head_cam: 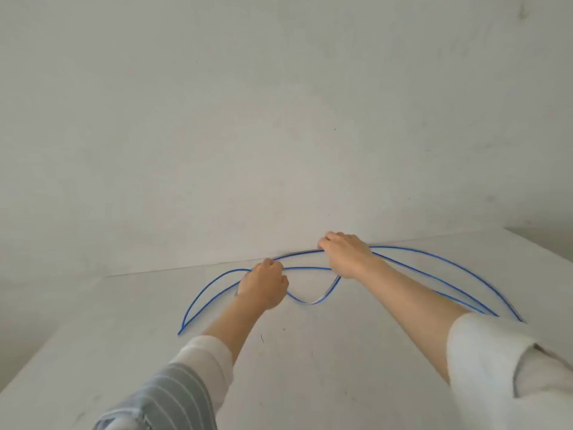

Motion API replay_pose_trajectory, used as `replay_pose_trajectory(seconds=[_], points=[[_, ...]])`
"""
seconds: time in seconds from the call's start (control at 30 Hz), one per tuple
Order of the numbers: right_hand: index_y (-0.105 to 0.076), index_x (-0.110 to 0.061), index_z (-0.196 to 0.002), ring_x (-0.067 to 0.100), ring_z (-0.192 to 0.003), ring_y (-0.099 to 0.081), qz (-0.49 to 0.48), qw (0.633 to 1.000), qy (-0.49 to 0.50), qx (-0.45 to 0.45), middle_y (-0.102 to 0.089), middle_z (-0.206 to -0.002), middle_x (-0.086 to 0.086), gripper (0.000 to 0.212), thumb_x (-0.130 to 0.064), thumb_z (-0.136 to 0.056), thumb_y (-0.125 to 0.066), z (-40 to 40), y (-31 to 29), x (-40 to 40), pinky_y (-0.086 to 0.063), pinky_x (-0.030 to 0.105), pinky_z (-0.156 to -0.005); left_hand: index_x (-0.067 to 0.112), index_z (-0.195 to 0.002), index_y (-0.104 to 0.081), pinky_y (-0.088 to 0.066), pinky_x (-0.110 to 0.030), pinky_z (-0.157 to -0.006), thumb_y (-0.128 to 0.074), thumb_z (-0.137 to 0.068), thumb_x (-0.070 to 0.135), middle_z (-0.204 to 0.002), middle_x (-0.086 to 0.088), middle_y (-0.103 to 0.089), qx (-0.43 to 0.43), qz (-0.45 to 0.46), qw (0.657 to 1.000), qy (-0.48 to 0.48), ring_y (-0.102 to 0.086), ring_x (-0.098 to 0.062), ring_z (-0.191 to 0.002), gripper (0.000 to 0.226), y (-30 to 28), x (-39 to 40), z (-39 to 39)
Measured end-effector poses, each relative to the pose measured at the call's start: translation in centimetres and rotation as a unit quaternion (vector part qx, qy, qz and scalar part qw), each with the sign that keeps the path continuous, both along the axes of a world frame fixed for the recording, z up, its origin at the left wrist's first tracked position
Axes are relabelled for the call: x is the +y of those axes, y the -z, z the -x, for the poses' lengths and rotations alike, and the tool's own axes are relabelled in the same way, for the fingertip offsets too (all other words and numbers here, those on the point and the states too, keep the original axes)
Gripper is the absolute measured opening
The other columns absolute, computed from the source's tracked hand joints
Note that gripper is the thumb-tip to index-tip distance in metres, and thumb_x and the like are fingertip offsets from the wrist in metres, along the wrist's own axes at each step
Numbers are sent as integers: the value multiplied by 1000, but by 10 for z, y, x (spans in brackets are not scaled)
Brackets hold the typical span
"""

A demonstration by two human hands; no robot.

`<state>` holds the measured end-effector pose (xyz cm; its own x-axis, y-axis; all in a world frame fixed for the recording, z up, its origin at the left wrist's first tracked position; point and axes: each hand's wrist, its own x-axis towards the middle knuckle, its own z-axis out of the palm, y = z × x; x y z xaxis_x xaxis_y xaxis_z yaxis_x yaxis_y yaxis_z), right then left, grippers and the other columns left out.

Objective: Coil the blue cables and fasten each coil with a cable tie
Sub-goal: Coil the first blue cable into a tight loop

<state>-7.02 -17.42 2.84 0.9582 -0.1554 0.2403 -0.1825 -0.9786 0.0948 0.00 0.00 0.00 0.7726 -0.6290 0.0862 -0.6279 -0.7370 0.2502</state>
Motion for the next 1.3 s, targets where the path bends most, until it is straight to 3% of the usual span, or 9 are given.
replay_pose_trajectory(seconds=[0.17,0.43,0.53,0.67,0.77,0.83,1.0,1.17,1.3], points=[[-53,-11,-121,26,-121,-43,42,997,3,67,-47,-128,8,39,0,-87,-40,27,38,-4,-35,36,-97,12,-132,-43,-39,-38,-99,-34,-96,24,-141,-5,-40,33,-17,999,15,-42,-25,-125,39,30,12,24],[-59,-15,-110,23,-115,-46,-37,998,-58,-2,-54,-118,4,20,-23,-93,-50,49,37,-6,-36,31,-95,7,-140,-24,-29,-28,-103,-45,-96,22,-146,-11,-28,80,98,990,57,-37,-26,-130,51,55,6,51],[-61,-11,-103,24,-109,-49,-137,984,-100,-59,-56,-108,7,15,-17,-93,-52,52,14,4,-40,35,-90,5,-134,-35,-29,-22,-94,-48,-95,19,-140,-12,-36,86,183,978,54,-43,-26,-123,44,56,-5,55],[-63,-1,-96,28,-96,-57,-245,948,-139,-151,-61,-100,18,12,-2,-88,-54,53,-30,17,-42,33,-89,1,-98,-61,-29,-17,-67,-45,-95,16,-113,-11,-57,88,291,953,8,-53,-23,-91,22,53,-16,53],[-63,6,-94,22,-89,-56,-301,912,-151,-234,-63,-98,22,14,9,-86,-53,55,-66,18,-42,16,-84,8,-88,-65,-29,-15,-60,-45,-95,16,-105,-4,-60,83,332,940,0,-49,-12,-77,23,48,-12,49],[-62,6,-97,16,-89,-53,-311,886,-142,-314,-63,-95,17,14,7,-87,-52,58,-93,10,-37,9,-77,11,-86,-65,-30,-17,-57,-45,-95,16,-101,-4,-63,77,330,941,1,-50,-10,-72,22,48,-4,45],[-64,-1,-97,13,-90,-55,-323,835,-110,-432,-61,-92,3,15,0,-87,-53,70,-149,-32,-41,23,-83,17,-84,-57,-36,-10,-57,-45,-96,22,-90,9,-66,88,325,942,-6,-52,-2,-68,18,50,28,33],[-66,-6,-96,14,-84,-54,-307,858,-18,-411,-63,-87,2,14,-13,-88,-57,73,-128,-62,-37,19,-69,17,-70,-47,-37,-23,-68,-36,-98,16,-72,4,-56,114,395,911,4,-49,-18,-73,29,39,37,28],[-62,2,-97,28,-98,-63,-379,851,60,-359,-68,-101,19,25,-14,-97,-42,59,-62,-56,-43,32,-88,22,-72,-44,-41,-27,-69,-27,-98,29,-68,8,-41,154,479,864,-6,-41,-9,-65,32,20,24,46]])
